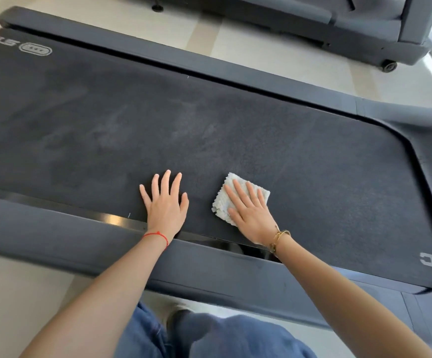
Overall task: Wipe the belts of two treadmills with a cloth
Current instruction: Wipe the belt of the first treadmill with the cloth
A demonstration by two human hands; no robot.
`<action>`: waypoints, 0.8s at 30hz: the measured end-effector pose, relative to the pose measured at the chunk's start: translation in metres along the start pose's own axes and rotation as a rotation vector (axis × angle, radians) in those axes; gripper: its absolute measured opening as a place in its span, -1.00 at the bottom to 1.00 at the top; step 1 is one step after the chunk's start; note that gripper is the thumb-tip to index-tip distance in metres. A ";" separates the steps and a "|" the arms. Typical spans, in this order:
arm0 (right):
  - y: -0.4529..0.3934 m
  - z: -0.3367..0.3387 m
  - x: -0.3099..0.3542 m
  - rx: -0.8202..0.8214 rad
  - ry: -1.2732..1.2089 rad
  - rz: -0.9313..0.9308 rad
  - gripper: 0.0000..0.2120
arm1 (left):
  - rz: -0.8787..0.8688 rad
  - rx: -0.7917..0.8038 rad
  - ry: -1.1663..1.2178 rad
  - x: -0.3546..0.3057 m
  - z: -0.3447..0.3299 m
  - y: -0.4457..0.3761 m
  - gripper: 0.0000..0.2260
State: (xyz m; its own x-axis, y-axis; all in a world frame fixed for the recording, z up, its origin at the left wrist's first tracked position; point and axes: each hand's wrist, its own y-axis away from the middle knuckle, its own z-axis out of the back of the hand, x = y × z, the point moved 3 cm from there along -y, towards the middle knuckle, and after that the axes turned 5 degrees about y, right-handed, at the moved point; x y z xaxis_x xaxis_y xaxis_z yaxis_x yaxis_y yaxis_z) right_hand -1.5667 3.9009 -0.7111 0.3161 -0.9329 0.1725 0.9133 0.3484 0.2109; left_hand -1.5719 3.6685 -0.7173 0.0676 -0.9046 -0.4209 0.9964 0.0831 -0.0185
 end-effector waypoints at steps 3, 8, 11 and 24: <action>-0.026 0.001 -0.002 -0.026 -0.019 -0.061 -0.49 | -0.112 0.001 -0.110 0.014 0.009 -0.010 -0.57; -0.103 0.020 -0.009 -0.052 -0.014 -0.175 -0.48 | -0.136 -0.073 -0.170 0.052 0.026 -0.038 -0.62; -0.149 0.029 0.004 -0.038 -0.055 -0.246 -0.48 | -0.066 -0.115 -0.175 0.079 0.035 -0.059 -0.60; -0.223 0.046 -0.001 -0.052 0.023 -0.017 -0.48 | 0.019 -0.162 -0.210 0.144 0.059 -0.124 -0.54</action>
State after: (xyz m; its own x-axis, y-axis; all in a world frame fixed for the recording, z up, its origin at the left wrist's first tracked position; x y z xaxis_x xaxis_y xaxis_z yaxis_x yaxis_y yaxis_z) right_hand -1.7825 3.8285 -0.7142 0.3053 -0.9408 0.1471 0.9306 0.3275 0.1634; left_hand -1.6829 3.5034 -0.7220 0.1127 -0.9678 -0.2250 0.9747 0.1516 -0.1640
